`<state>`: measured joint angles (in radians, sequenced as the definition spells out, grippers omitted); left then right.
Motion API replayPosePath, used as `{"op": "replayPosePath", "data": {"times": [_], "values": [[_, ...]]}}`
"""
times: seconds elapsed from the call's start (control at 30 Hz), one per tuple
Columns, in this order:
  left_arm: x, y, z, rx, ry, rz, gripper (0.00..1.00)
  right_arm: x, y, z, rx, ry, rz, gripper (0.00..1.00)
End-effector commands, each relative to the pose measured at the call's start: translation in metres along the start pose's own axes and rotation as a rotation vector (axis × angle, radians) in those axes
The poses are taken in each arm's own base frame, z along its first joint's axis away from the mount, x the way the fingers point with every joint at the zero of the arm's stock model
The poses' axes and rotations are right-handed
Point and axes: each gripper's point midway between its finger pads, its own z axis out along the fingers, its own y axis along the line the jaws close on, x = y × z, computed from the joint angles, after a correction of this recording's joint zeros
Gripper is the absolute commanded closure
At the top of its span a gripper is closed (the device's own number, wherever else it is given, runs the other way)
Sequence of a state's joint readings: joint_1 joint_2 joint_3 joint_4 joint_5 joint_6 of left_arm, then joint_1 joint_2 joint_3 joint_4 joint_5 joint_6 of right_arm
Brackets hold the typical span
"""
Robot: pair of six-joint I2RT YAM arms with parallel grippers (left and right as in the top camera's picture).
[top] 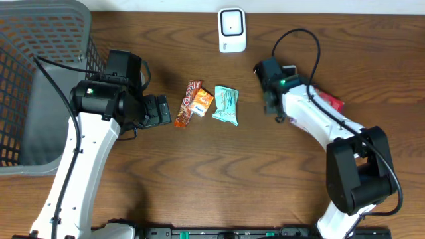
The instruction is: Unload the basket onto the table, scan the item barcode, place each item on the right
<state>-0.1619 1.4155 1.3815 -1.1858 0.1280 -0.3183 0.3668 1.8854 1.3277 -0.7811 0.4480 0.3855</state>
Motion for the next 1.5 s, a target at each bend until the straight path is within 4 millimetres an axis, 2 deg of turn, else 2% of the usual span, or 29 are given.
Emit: {"op": "replayPosePath", "data": {"times": [0.0, 0.1, 0.23, 0.37, 0.47, 0.57, 0.8, 0.87, 1.07, 1.13, 1.17, 1.23, 1.33, 1.37, 1.47], "values": [[0.000, 0.001, 0.001, -0.008, 0.005, -0.013, 0.02, -0.034, 0.016, -0.024, -0.235, 0.010, 0.101, 0.01], [0.000, 0.001, 0.001, -0.008, 0.005, -0.013, 0.02, -0.052, -0.001, -0.033, -0.313, 0.036, 0.174, 0.01], [0.001, 0.001, 0.001, -0.008, 0.005, -0.012, 0.02, -0.055, -0.031, -0.030, -0.395, 0.099, 0.243, 0.01], [0.000, 0.001, 0.001, -0.008, 0.005, -0.013, 0.02, -0.033, -0.075, -0.013, -0.394, 0.190, 0.223, 0.01], [0.000, 0.001, 0.001, -0.008, 0.005, -0.012, 0.02, -0.010, -0.113, 0.003, -0.362, 0.271, 0.292, 0.01], [0.001, 0.001, 0.001, -0.009, 0.005, -0.013, 0.02, 0.008, -0.131, 0.015, -0.402, 0.327, 0.374, 0.01], [0.000, 0.001, 0.001, -0.008, 0.005, -0.012, 0.02, 0.040, -0.142, 0.034, -0.541, 0.386, 0.494, 0.01], [0.000, 0.001, 0.001, -0.008, 0.005, -0.012, 0.02, 0.045, -0.138, 0.041, -0.575, 0.380, 0.518, 0.02], [0.000, 0.001, 0.001, -0.008, 0.005, -0.012, 0.02, 0.050, -0.112, 0.057, -0.706, 0.314, 0.522, 0.07], [0.000, 0.001, 0.001, -0.008, 0.005, -0.012, 0.02, 0.053, -0.106, 0.064, -0.710, 0.294, 0.516, 0.16], [0.000, 0.001, 0.001, -0.008, 0.005, -0.013, 0.02, 0.055, -0.104, 0.068, -0.709, 0.285, 0.519, 0.26], [0.001, 0.001, 0.001, -0.008, 0.005, -0.012, 0.02, 0.057, -0.097, 0.073, -0.717, 0.282, 0.557, 0.57], [0.001, 0.001, 0.001, -0.008, 0.005, -0.012, 0.02, 0.050, -0.077, 0.068, -0.810, 0.266, 0.616, 0.92], [0.000, 0.001, 0.001, -0.008, 0.005, -0.012, 0.02, 0.045, -0.070, 0.064, -0.854, 0.256, 0.623, 0.99], [0.000, 0.001, 0.001, -0.008, 0.005, -0.012, 0.02, 0.020, -0.050, 0.049, -0.971, 0.209, 0.640, 0.99]]}}
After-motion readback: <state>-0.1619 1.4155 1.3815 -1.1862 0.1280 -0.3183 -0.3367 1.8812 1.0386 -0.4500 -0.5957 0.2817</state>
